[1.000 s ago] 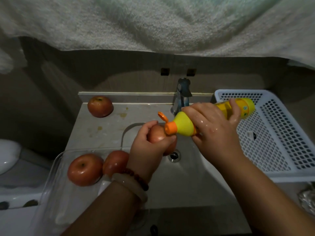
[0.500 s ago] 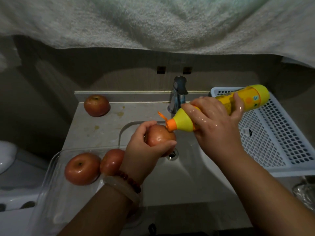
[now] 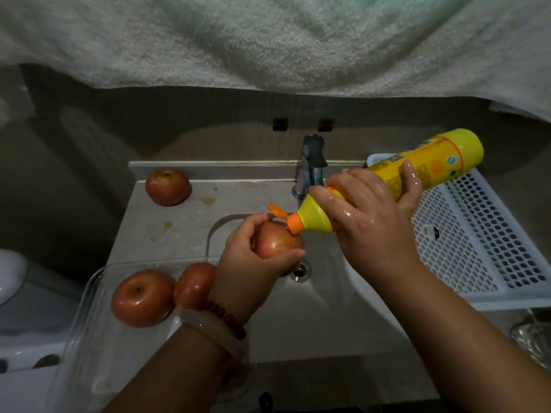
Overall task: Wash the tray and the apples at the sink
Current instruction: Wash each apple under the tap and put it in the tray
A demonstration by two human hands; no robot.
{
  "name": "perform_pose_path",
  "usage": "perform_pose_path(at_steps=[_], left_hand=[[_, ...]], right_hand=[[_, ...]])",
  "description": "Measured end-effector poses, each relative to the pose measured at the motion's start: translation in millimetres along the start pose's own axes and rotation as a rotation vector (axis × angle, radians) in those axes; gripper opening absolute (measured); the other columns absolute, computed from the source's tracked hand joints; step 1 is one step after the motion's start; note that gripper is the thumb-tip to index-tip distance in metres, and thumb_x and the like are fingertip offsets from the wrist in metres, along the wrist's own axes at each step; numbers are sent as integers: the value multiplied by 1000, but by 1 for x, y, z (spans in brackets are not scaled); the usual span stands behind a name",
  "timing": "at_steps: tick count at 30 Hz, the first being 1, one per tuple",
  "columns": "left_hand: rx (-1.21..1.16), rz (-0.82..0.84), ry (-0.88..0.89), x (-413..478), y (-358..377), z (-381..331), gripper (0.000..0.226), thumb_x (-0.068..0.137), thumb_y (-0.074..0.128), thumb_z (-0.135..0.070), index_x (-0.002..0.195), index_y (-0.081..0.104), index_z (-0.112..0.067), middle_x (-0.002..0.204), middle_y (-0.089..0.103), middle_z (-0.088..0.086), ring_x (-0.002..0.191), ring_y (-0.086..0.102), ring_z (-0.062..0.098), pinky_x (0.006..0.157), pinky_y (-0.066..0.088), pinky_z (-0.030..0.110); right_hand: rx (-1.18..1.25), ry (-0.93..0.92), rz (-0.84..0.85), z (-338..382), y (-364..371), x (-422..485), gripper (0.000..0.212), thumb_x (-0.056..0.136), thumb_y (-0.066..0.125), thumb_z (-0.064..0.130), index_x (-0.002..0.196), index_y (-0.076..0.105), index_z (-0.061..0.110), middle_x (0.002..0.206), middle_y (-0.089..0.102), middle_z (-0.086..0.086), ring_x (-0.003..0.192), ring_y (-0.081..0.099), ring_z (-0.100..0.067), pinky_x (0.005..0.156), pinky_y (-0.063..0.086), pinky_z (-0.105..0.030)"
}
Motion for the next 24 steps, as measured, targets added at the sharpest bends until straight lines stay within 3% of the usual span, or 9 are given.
perform_pose_path(at_steps=[3,8,15,18,24], left_hand=[[10,7,-5,0,-1,1,64,64,86,-24,113,48,-39,125,44,-5,93,50,1,69,45,11],[11,7,10,0,-2,0,57,64,86,-24,98,46,-47,120,44,-9,91,49,-2,67,43,9],[8,-5,-6,0,-2,2,64,62,87,-26,113,50,-39,126,45,-5,94,51,1,66,46,11],[-25,-8,-9,0,-2,2,60,62,87,-25,106,51,-43,125,46,-5,94,53,3,64,48,11],[-164,-44,-43,0,-5,0,57,64,86,-23,108,55,-40,118,54,-7,96,59,9,67,52,17]], right_hand=[[-7,-13,3,-1,0,1,43,76,72,9,114,65,27,115,64,-1,118,45,-22,109,7,-55],[4,-12,2,-1,0,2,41,77,67,10,114,65,28,114,64,0,118,45,-22,109,8,-56],[6,-10,-4,-1,-1,2,38,79,65,11,113,67,29,114,64,1,118,46,-21,109,5,-55],[9,8,12,-1,-2,0,42,77,69,10,115,65,28,116,63,0,118,45,-22,109,5,-55],[169,218,64,0,-6,1,61,64,73,5,119,60,30,116,59,4,115,46,-20,108,15,-60]])
Point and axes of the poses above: each hand's wrist, its own x-axis towards the middle knuckle, its own y-axis out of the palm, z = x × y, the point moved 1 cm from there along x, towards the middle knuckle
